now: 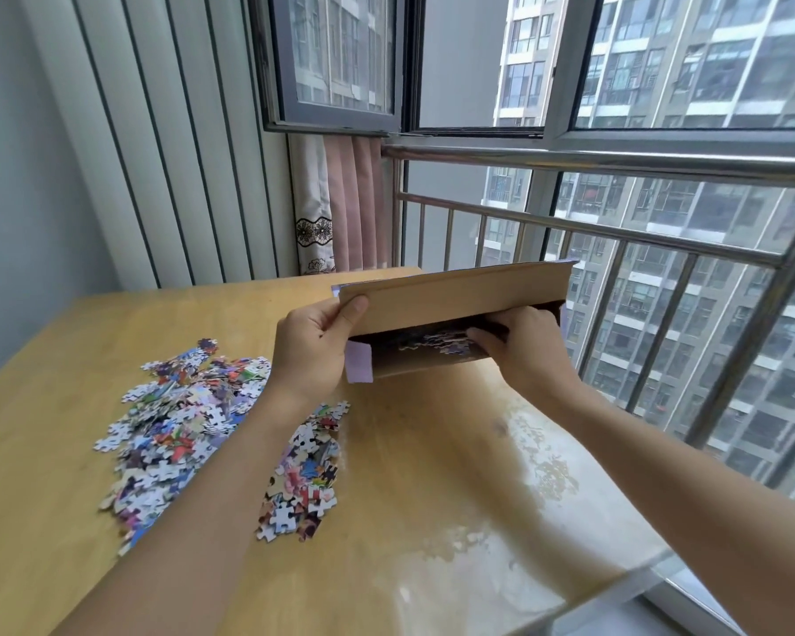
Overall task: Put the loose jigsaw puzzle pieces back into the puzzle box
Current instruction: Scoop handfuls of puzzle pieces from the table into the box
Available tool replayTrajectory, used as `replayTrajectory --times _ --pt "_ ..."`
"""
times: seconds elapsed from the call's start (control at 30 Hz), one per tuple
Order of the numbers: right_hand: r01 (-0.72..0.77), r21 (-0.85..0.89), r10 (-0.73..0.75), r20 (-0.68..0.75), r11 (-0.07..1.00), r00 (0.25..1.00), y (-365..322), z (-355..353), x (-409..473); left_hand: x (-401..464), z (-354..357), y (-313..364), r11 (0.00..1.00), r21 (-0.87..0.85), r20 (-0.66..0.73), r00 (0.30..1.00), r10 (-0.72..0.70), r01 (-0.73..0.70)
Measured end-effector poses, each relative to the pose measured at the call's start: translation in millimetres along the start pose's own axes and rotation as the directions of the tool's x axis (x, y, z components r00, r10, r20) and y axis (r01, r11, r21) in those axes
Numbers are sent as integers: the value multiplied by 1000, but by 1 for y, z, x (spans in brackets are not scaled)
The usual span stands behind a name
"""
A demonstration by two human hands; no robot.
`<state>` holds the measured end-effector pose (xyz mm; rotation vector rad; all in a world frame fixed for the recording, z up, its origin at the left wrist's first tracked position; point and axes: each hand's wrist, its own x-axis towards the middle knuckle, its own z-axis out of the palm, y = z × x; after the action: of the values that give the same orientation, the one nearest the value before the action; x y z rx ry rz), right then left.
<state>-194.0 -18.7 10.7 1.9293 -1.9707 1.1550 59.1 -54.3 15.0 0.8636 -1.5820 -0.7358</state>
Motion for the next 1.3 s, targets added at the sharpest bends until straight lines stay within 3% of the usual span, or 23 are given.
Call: replayTrajectory --times 0.1,0.2,0.43,0.5,0.57,0.63,0.77,1.03,1.1,1.17,1.3 --pt "93 104 -107 137 990 985 0 -13 -8 3 -4 2 1000 2 -41 999 1 -1" --pt "151 165 -199 328 975 923 -2 -25 -13 4 -3 2 1000 17 -61 998 15 -14" --pt "335 190 -374 234 923 897 7 -39 -31 -10 6 -11 989 138 -51 997 52 -45" --pt "280 117 -304 374 953 876 21 -47 -46 -17 13 -17 981 187 -16 999 49 -45" --pt "224 -23 -171 571 974 803 38 -52 -56 -20 17 -20 974 222 -5 999 38 -36" --pt "145 -110 -33 673 983 739 58 -58 -61 -21 18 -21 970 240 -5 999 32 -30" --pt "14 -133 84 703 991 706 78 -63 -62 -24 21 -22 968 250 12 1000 12 -15" --pt "-15 -118 95 707 993 700 72 -61 -57 -24 22 -26 974 227 14 1000 15 -18" --pt "-48 -24 51 697 999 716 68 -61 -60 -24 22 -24 974 225 20 1000 17 -21" --pt "-175 181 1 694 968 720 55 -58 -66 -24 20 -22 974 225 22 999 26 -30" --pt "-517 557 137 583 650 801 19 -40 -71 -22 20 -21 978 208 22 1000 22 -26"
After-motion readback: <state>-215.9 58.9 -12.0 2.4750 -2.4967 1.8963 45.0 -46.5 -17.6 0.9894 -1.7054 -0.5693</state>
